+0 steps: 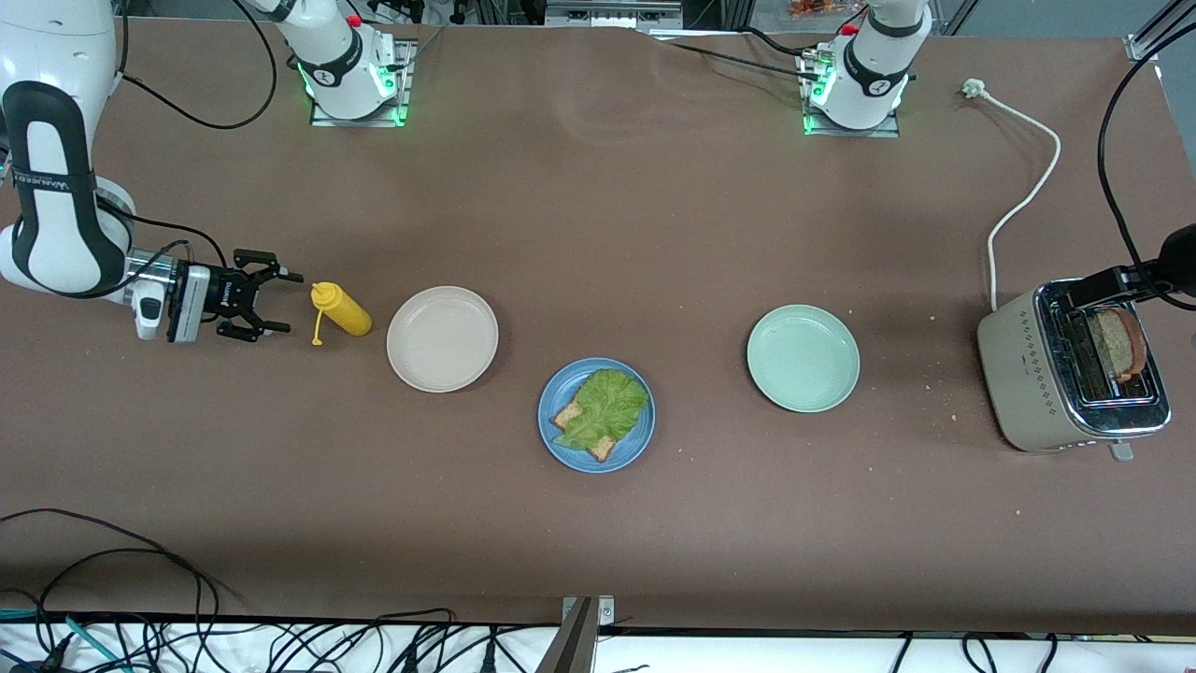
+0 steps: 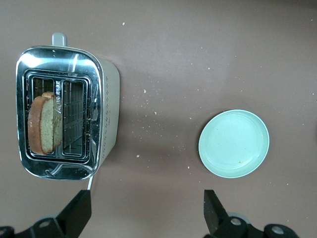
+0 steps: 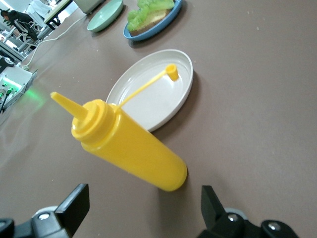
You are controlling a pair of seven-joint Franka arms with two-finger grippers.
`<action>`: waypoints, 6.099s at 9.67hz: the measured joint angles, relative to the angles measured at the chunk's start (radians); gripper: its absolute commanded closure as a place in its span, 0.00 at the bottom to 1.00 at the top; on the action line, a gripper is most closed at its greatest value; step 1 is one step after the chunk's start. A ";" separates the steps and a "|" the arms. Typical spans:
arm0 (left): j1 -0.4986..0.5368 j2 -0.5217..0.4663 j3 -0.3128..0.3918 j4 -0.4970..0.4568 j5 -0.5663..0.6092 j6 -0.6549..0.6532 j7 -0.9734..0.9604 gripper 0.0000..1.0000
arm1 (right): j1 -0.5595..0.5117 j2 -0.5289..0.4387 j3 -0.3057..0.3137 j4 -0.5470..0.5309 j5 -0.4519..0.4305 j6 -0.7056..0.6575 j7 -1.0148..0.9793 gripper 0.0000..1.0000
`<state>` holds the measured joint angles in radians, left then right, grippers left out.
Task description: Make sandwich in blue plate with both arms
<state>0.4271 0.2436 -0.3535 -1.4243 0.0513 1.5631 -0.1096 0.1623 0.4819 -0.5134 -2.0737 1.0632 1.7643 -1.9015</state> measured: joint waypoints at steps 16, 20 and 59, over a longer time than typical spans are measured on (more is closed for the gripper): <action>0.002 0.000 0.000 0.000 0.030 0.000 0.000 0.00 | 0.016 0.000 0.093 -0.093 0.235 0.094 -0.443 0.00; 0.002 0.000 0.000 0.000 0.030 0.000 0.000 0.00 | 0.015 -0.001 0.082 -0.136 0.233 0.049 -0.500 0.04; 0.324 0.094 0.015 0.022 0.145 0.043 0.218 0.05 | 0.800 0.260 -0.099 0.765 -0.997 0.212 1.221 0.83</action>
<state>0.7514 0.3379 -0.3385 -1.4019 0.1965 1.6065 0.1082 0.9625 0.7418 -0.6123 -1.3085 0.0661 1.9766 -0.6810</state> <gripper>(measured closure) 0.040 0.824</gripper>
